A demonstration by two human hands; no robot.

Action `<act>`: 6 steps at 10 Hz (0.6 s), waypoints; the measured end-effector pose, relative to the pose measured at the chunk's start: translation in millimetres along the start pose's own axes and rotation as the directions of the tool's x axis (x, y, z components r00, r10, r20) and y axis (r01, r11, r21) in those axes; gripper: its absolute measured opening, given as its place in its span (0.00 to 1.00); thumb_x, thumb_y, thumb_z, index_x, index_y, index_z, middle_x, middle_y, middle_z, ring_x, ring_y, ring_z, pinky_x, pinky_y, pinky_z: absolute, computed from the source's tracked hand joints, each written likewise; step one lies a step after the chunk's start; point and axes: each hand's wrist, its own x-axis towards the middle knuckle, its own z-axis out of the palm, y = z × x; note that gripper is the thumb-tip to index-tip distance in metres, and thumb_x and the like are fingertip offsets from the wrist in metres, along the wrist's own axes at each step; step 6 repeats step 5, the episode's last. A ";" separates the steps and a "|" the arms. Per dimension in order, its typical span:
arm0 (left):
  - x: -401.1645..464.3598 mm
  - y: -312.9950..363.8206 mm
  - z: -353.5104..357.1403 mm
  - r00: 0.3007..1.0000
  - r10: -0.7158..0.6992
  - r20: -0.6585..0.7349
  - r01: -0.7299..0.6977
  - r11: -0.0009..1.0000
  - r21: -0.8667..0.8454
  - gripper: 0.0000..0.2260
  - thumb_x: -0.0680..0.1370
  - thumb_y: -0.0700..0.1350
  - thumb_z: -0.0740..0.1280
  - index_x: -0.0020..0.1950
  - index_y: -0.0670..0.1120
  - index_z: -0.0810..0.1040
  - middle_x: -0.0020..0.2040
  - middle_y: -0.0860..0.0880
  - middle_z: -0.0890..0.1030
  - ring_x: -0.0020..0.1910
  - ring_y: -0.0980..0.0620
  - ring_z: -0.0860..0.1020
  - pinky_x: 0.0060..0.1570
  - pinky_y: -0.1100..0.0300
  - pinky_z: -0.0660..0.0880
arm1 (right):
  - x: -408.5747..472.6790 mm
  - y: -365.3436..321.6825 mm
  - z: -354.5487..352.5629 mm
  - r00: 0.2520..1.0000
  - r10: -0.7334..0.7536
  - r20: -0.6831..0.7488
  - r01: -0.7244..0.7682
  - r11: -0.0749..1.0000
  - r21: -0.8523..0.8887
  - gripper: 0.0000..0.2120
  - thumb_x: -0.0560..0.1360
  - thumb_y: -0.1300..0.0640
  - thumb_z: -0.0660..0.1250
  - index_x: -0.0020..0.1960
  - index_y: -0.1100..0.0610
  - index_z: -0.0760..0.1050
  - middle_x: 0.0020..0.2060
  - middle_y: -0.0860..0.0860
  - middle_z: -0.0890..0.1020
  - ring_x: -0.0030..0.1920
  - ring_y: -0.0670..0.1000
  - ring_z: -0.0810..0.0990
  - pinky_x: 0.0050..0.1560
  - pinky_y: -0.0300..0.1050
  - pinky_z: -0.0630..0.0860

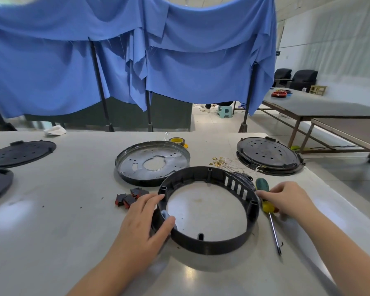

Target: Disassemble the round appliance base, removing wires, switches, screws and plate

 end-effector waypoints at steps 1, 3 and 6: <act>2.0 -2.1 -0.9 1.000 -0.015 0.014 0.015 1.000 -0.008 0.25 0.75 0.63 0.52 0.71 0.57 0.62 0.66 0.65 0.62 0.66 0.68 0.57 0.65 0.67 0.56 | -4.3 -0.3 1.2 0.999 -0.040 -0.013 0.039 0.999 -0.029 0.20 0.67 0.41 0.74 0.41 0.57 0.75 0.29 0.55 0.81 0.19 0.50 0.75 0.20 0.37 0.69; 5.9 -9.1 -8.0 0.997 -0.059 -0.056 0.060 0.998 0.009 0.23 0.76 0.60 0.53 0.68 0.53 0.68 0.64 0.59 0.69 0.65 0.61 0.64 0.66 0.62 0.60 | -9.0 2.4 1.4 0.996 -0.083 -0.034 0.081 0.994 -0.071 0.20 0.69 0.37 0.70 0.42 0.54 0.74 0.32 0.53 0.82 0.30 0.51 0.82 0.31 0.46 0.78; 9.7 -24.5 -12.7 0.978 -0.169 -0.119 0.180 0.980 0.089 0.20 0.79 0.56 0.56 0.70 0.52 0.67 0.67 0.56 0.68 0.68 0.56 0.63 0.68 0.59 0.59 | -4.2 6.9 -8.6 0.993 -0.098 0.060 0.104 0.988 -0.114 0.15 0.73 0.42 0.68 0.45 0.54 0.76 0.37 0.51 0.81 0.38 0.50 0.81 0.40 0.45 0.77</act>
